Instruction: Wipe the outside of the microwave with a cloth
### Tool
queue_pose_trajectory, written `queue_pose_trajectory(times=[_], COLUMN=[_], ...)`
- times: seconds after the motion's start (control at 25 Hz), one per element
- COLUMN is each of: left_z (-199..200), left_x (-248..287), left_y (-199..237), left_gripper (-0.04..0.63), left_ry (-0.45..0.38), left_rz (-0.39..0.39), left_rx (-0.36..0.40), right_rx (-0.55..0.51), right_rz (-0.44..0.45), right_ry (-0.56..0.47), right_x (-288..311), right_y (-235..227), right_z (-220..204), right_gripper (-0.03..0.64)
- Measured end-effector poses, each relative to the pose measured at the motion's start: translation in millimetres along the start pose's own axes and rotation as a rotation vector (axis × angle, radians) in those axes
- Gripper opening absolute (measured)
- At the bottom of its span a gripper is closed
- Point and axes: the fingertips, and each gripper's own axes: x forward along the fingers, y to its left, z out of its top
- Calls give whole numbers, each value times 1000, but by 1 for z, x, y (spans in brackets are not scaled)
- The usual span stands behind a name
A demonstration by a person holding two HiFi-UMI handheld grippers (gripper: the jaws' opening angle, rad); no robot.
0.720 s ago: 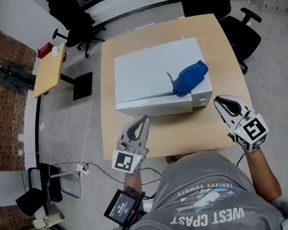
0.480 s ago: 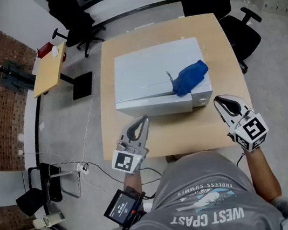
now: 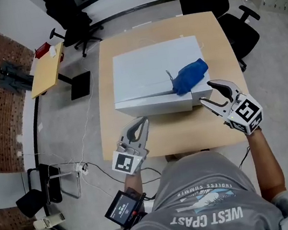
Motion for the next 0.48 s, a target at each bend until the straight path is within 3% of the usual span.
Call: queue_pose_trajectory(times=[0.16,0.48], left_z=[-8,-31], left_x=[-11,-48], left_y=[5,37], left_gripper=[23,23], left_ry=[5,53], left_rz=[10,72], left_rx=[-18,-42], right_rx=[-181,-218], right_rz=[25,203], right_ry=[140,419], right_x=[55,121], right_y=[-26,-43], right_z=[-15,-76], right_gripper=[242,242])
